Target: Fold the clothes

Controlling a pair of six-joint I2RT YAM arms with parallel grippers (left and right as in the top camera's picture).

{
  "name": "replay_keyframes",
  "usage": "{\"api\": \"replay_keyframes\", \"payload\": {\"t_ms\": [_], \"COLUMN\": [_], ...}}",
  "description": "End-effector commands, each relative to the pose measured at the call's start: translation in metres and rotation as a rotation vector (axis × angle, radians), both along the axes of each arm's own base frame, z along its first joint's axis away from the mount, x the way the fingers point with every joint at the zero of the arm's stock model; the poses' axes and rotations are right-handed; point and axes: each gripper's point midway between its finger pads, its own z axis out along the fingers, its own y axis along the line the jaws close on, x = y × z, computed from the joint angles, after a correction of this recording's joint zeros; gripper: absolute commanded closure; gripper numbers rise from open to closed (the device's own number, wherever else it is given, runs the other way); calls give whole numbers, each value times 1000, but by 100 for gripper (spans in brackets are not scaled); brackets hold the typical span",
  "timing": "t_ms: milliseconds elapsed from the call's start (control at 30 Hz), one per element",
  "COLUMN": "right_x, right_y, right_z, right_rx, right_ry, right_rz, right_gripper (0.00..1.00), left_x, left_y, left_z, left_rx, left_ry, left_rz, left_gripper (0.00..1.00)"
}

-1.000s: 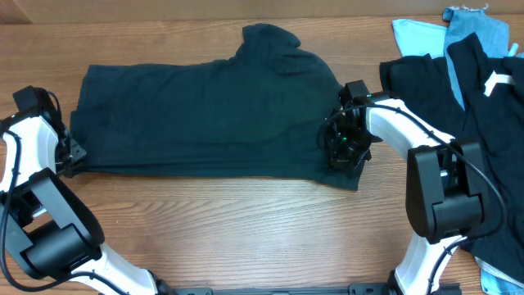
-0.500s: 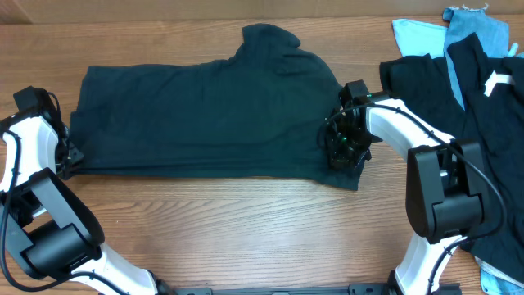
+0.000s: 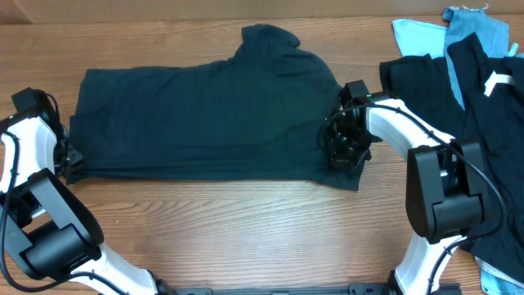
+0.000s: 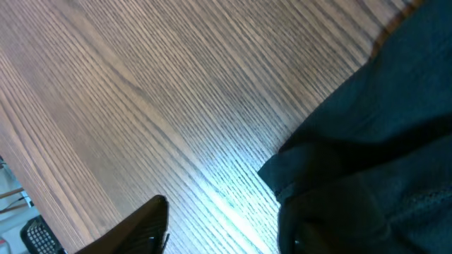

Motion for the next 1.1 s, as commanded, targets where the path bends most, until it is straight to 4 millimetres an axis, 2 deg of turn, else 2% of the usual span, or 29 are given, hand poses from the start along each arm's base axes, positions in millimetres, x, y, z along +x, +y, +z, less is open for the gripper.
{"api": "replay_keyframes", "payload": {"t_ms": [0,100,200,300,367,467,533,700,833,867,967,1067], "right_x": [-11,-11,-11,-11,-11,-11,-11,-11,-11,-9,-6,-6], "right_y": [-24,-24,-24,-24,-24,-24,-24,-24,-24,-23,-22,-23], "right_z": [-20,-20,-20,-20,-20,-20,-20,-20,-20,-21,-21,-21], "right_rx": [-119,-119,-119,-119,-119,-119,-119,-119,-119,-118,-118,-119], "right_ry": [51,51,50,50,50,50,51,51,49,44,32,35], "right_rz": [2,2,2,2,2,2,2,2,-1,-2,-25,-24], "right_gripper": [88,88,88,88,88,88,88,88,88,88,88,88], "left_x": [17,42,62,73,75,74,76,86,110,117,120,114], "left_y": [5,-20,-42,-59,-62,-62,-65,-74,-76,-83,-101,-97], "left_z": [5,-4,-6,-6,-5,-5,-5,5,52,63,59,57], "left_rx": [-13,-176,-304,-396,-410,-410,-425,-460,-417,-410,-376,-254], "left_ry": [-86,-192,-274,-328,-337,-336,-347,-380,-417,-416,-351,-245], "left_rz": [3,-91,-206,-287,-298,-297,-301,-326,-386,-433,-484,-471], "left_gripper": [29,27,30,37,49,82,95,96,96,96,96,91]}}
